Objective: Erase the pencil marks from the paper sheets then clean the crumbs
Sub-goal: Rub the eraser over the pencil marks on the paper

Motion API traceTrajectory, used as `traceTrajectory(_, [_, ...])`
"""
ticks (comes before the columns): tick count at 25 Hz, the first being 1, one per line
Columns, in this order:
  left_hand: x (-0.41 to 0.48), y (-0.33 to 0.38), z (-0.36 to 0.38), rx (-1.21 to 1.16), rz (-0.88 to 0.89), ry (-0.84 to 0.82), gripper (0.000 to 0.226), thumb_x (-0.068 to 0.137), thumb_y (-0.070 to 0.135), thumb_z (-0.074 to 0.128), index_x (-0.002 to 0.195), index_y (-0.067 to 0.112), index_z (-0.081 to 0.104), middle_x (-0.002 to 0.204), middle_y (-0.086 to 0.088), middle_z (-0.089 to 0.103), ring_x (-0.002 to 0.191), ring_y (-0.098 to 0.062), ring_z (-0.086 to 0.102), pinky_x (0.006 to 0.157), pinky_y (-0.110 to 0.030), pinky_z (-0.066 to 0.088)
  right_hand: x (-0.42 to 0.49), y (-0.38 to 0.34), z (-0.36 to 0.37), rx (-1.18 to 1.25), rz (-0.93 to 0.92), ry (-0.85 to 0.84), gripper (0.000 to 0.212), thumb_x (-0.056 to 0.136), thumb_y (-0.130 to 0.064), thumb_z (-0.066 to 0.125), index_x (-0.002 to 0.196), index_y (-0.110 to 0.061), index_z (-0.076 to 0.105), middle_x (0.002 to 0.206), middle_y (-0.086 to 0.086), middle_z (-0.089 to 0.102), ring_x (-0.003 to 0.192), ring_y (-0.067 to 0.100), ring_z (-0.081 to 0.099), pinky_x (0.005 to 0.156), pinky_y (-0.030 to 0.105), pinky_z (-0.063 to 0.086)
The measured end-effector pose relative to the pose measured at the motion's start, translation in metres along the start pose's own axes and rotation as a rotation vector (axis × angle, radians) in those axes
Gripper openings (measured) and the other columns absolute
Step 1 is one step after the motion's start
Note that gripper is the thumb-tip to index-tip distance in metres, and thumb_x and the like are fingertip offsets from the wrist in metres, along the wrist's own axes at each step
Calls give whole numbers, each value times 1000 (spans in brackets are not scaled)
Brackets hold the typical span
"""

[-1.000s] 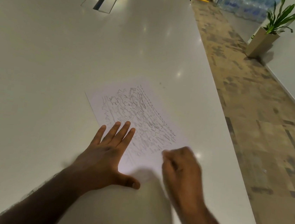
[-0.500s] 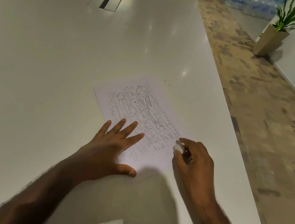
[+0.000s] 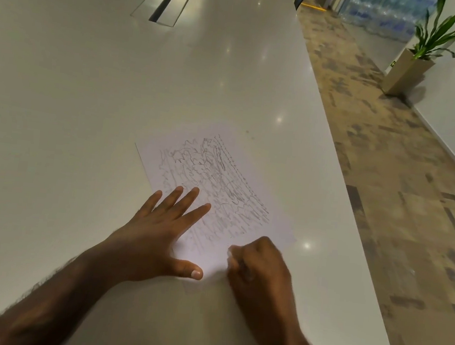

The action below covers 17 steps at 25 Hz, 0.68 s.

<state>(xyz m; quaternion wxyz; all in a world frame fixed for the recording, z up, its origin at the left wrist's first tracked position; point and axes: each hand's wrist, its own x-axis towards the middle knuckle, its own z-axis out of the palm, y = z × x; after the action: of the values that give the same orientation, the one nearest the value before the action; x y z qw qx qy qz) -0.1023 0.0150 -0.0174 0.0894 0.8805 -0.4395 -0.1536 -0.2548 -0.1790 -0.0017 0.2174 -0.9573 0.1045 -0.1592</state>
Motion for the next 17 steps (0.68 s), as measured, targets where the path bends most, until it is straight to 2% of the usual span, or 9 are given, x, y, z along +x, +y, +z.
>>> traceTrajectory(1, [0, 0, -1, -9, 3, 0, 116, 63, 110, 20, 152, 53, -30, 157, 20, -47, 145, -6, -44, 118, -37, -28, 8, 10, -8, 24, 71, 1, 23, 91, -11, 69, 71, -16, 59, 76, -2, 50, 74, 16, 49, 62, 32, 36])
traceTrajectory(3, [-2, 0, -2, -15, 12, -15, 118, 65, 108, 25, 154, 52, -28, 157, 20, -47, 145, -5, -44, 118, -36, -28, 28, 32, -19, 52, 286, 114, 17, 91, -8, 69, 75, -13, 66, 79, 0, 53, 73, 17, 53, 67, 32, 43])
traceTrajectory(4, [-2, 1, -2, -6, 12, -22, 119, 65, 108, 27, 153, 51, -29, 157, 20, -47, 145, -6, -45, 119, -36, -28, 31, 26, -18, 56, 311, 129, 16, 91, -7, 69, 76, -12, 67, 79, 0, 54, 72, 17, 54, 66, 30, 43])
traceTrajectory(8, [0, 4, -3, 32, 1, -30, 124, 62, 109, 32, 150, 51, -35, 156, 17, -49, 144, -10, -47, 121, -41, -26, 2, -18, 10, -37, -73, -26, 22, 84, -8, 69, 65, -16, 60, 70, 1, 54, 68, 19, 53, 55, 23, 31])
traceTrajectory(9, [0, 3, -3, 23, 4, -17, 125, 63, 108, 34, 152, 50, -33, 157, 16, -48, 145, -10, -46, 121, -40, -26, 9, -9, 4, 17, -34, -40, 23, 86, -8, 68, 66, -15, 60, 71, 1, 54, 70, 20, 54, 57, 25, 33])
traceTrajectory(12, [-2, 3, -3, 5, 15, -6, 127, 66, 105, 40, 157, 47, -26, 160, 15, -44, 146, -9, -44, 120, -38, -26, 32, 16, -6, 53, 319, 117, 16, 89, -6, 66, 75, -14, 67, 80, 0, 54, 75, 19, 54, 67, 35, 45])
traceTrajectory(13, [-2, 3, -3, 17, 10, -8, 127, 66, 105, 40, 156, 47, -27, 160, 14, -44, 146, -9, -44, 120, -38, -25, 31, 4, -4, 33, 276, 129, 18, 88, -6, 64, 72, -14, 65, 79, 0, 53, 74, 20, 53, 66, 34, 44])
traceTrajectory(16, [1, 4, -1, 57, -4, -26, 124, 66, 107, 35, 150, 48, -35, 157, 14, -49, 145, -12, -47, 123, -42, -24, 1, -32, 19, -27, -66, -3, 21, 82, -9, 64, 63, -17, 60, 69, 0, 53, 67, 17, 50, 57, 24, 35])
traceTrajectory(17, [1, 3, -2, 51, -3, -21, 125, 65, 107, 35, 151, 48, -35, 157, 14, -49, 145, -12, -46, 122, -42, -24, 7, -23, 11, 8, -65, -27, 21, 83, -7, 66, 64, -15, 60, 69, 2, 53, 69, 18, 50, 58, 27, 40])
